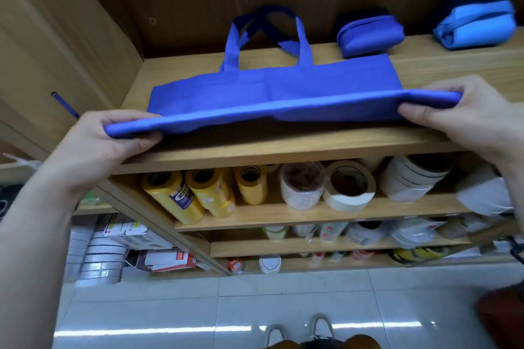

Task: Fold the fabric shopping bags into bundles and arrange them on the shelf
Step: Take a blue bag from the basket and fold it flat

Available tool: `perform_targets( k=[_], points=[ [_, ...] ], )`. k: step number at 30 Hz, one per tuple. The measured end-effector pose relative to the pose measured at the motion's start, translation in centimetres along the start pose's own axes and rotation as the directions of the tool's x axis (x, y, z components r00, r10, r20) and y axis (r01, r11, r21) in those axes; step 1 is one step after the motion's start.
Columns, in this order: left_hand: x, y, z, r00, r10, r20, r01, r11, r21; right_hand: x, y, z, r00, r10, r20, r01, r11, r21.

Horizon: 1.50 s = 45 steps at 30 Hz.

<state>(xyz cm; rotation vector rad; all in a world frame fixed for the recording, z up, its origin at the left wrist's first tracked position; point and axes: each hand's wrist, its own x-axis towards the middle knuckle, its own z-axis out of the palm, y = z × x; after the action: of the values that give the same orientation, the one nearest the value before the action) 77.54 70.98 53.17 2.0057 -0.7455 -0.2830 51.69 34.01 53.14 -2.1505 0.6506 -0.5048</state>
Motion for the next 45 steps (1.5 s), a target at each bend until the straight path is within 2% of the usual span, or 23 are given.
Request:
perform_targets(
  k=[3, 7, 11, 14, 17, 19, 20, 22, 23, 25, 27, 30, 32, 36, 38, 40, 42, 45],
  points=[
    [0.6, -0.4, 0.8, 0.977, -0.037, -0.212, 0.026, 0.998, -0.052, 0.5, 0.1, 0.7, 0.984, 0.053, -0.169, -0.051, 0.999, 0.015],
    [1.2, 0.4, 3.3, 0.907, -0.01, -0.421, 0.062, 0.992, 0.11, 1.3, 0.2, 2.3, 0.938, 0.045, -0.344, -0.071, 0.995, -0.063],
    [1.2, 0.8, 4.6, 0.857, 0.039, -0.513, 0.125, 0.952, 0.281, 1.7, -0.3, 3.2, 0.915, 0.014, -0.402, -0.108, 0.972, -0.211],
    [1.0, 1.0, 4.8, 0.847, 0.069, -0.527, 0.149, 0.921, 0.36, 1.9, -1.1, 3.7, 0.91, 0.032, -0.414, -0.166, 0.942, -0.292],
    [1.0, 1.5, 4.9, 0.849, 0.041, -0.526, 0.221, 0.878, 0.425, 2.0, -1.7, 4.1, 0.912, 0.035, -0.408, -0.231, 0.867, -0.442],
    [0.8, 2.0, 4.7, 0.865, 0.053, -0.499, 0.247, 0.821, 0.516, 2.2, -2.2, 4.1, 0.92, 0.03, -0.39, -0.256, 0.801, -0.541],
    [0.8, 2.2, 4.6, 0.878, 0.104, -0.468, 0.224, 0.774, 0.592, 2.4, -2.3, 4.0, 0.922, 0.042, -0.385, -0.274, 0.772, -0.573],
    [1.0, 2.0, 4.3, 0.903, 0.26, -0.341, 0.084, 0.673, 0.735, 2.7, -2.3, 4.0, 0.926, 0.086, -0.367, -0.314, 0.716, -0.623],
    [1.2, 1.8, 4.2, 0.924, 0.316, -0.214, -0.043, 0.643, 0.765, 2.8, -2.4, 4.0, 0.927, 0.102, -0.362, -0.329, 0.687, -0.648],
    [1.7, 1.6, 4.1, 0.957, 0.288, 0.034, -0.228, 0.674, 0.702, 2.9, -2.5, 4.0, 0.923, 0.104, -0.371, -0.346, 0.648, -0.678],
    [1.8, 1.5, 3.9, 0.976, 0.148, 0.157, -0.214, 0.749, 0.627, 2.8, -2.9, 4.5, 0.928, 0.012, -0.372, -0.285, 0.665, -0.69],
    [1.5, 1.6, 4.0, 0.974, 0.124, 0.191, -0.223, 0.685, 0.693, 1.9, -5.5, 7.4, 0.958, -0.206, -0.201, 0.026, 0.758, -0.652],
    [1.0, 1.7, 4.1, 0.978, 0.124, 0.165, -0.205, 0.677, 0.706, 1.2, -7.5, 10.5, 0.966, -0.256, -0.033, 0.186, 0.778, -0.601],
    [-0.8, 1.4, 3.8, 0.979, 0.139, 0.146, -0.201, 0.692, 0.693, 1.7, -8.3, 14.0, 0.971, -0.106, 0.214, 0.216, 0.766, -0.605],
    [-2.1, 1.1, 2.6, 0.971, 0.12, 0.207, -0.226, 0.739, 0.635, 2.2, -7.8, 13.8, 0.957, -0.076, 0.279, 0.235, 0.768, -0.596],
    [-3.4, 0.7, 1.6, 0.95, 0.11, 0.291, -0.277, 0.725, 0.631, 2.5, -7.5, 13.4, 0.942, -0.093, 0.322, 0.274, 0.767, -0.58],
    [-4.5, 0.8, 1.5, 0.934, 0.177, 0.311, -0.343, 0.69, 0.638, 2.6, -7.5, 12.9, 0.927, -0.122, 0.354, 0.313, 0.773, -0.551],
    [-5.8, 0.4, 1.2, 0.898, 0.406, 0.167, -0.432, 0.751, 0.5, 2.8, -7.6, 12.5, 0.887, -0.174, 0.429, 0.379, 0.804, -0.459]
  ],
)
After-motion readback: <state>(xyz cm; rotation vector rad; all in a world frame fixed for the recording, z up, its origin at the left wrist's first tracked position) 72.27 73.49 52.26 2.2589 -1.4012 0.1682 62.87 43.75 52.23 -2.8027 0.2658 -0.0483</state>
